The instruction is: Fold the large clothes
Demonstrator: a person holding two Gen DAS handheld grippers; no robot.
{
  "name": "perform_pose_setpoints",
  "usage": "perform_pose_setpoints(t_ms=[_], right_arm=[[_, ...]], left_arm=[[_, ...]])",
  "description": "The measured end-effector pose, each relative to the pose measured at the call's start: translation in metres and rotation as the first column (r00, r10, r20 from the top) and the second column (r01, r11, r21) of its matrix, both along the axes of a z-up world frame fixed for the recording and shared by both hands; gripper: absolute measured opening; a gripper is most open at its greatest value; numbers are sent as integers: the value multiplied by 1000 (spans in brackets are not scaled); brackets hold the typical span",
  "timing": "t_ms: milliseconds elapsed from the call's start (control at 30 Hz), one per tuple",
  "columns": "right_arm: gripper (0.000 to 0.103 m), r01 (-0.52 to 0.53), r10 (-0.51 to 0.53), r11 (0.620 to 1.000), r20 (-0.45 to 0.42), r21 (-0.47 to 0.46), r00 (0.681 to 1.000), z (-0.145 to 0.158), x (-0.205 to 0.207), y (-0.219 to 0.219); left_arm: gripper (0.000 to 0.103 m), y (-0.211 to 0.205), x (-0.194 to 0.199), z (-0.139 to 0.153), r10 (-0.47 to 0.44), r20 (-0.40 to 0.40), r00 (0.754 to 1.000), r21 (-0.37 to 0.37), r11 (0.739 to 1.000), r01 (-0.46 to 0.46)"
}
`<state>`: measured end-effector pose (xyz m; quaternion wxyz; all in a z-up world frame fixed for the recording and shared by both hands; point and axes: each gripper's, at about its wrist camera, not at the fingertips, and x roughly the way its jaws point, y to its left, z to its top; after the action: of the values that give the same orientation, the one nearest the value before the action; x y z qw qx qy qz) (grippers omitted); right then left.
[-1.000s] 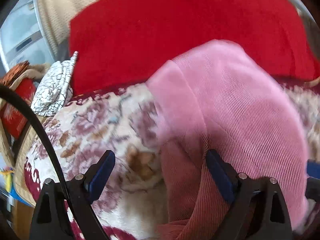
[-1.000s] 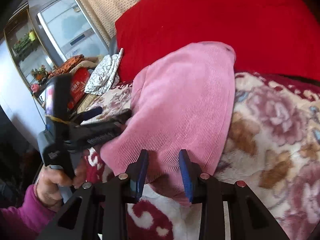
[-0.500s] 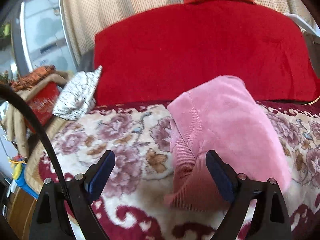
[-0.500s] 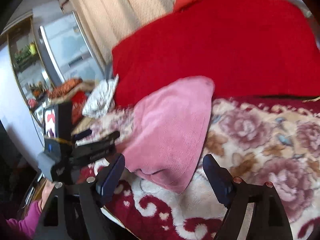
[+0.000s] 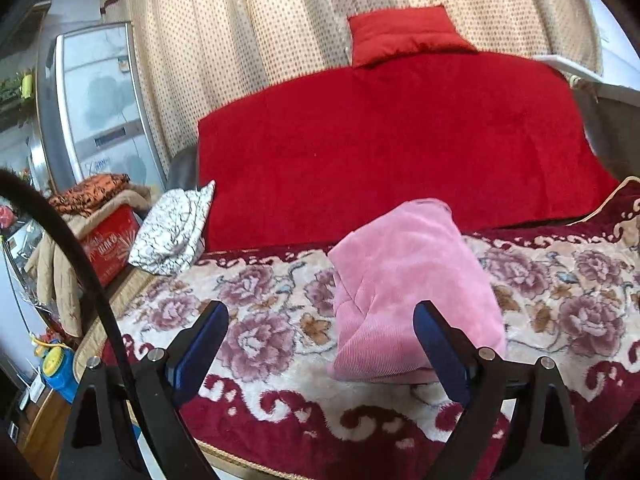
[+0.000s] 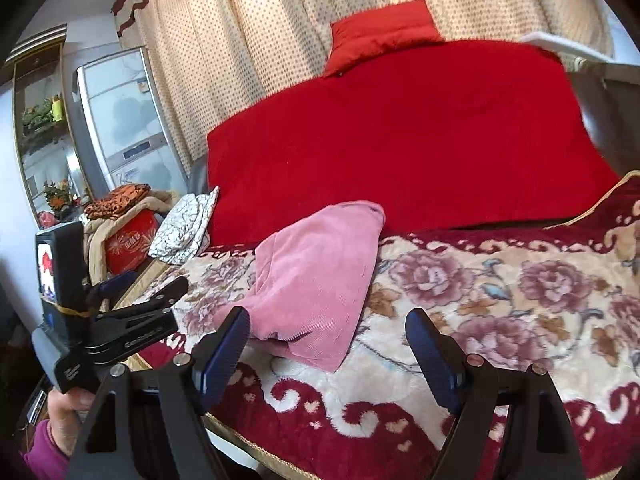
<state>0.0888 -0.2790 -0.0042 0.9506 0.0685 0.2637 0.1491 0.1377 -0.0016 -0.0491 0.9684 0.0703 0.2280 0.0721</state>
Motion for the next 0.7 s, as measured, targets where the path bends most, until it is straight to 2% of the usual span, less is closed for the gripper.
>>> perform_pose_setpoints(t_ms=[333, 700], right_arm=[[83, 68, -68, 998, 9, -5, 998, 24, -42, 2], [83, 113, -112, 993, 38, -28, 993, 45, -71, 9]], left_arm=[[94, -1, -51, 33, -17, 70, 997, 3, 1000, 17], [94, 1, -81, 55, -15, 124, 992, 25, 1000, 12]])
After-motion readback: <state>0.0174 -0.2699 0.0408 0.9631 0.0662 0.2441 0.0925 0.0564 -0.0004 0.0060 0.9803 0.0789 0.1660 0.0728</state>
